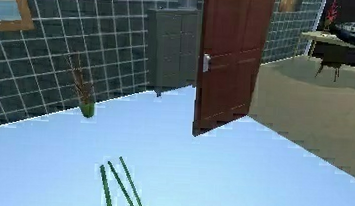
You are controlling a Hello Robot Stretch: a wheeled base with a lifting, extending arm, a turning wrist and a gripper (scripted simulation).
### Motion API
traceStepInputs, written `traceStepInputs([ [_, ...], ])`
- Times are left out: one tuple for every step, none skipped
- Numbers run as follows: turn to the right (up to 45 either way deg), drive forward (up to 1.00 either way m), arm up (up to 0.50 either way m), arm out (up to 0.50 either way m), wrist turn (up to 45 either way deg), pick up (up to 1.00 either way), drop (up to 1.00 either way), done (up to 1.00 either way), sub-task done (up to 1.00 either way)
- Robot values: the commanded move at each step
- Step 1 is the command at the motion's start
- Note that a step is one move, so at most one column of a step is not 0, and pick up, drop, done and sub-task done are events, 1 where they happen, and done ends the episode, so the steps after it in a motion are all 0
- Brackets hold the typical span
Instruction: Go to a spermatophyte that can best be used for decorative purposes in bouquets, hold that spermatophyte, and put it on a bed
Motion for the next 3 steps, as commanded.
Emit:
traceStepInputs([
  [-45.0, 0.00, 0.00, 0.00, 0.0, 0.00, 0.00, 0.00, 0.00],
  [-45.0, 0.00, 0.00, 0.00, 0.0, 0.00, 0.00, 0.00, 0.00],
  [-3.0, 0.00, 0.00, 0.00, 0.0, 0.00, 0.00, 0.00, 0.00],
])
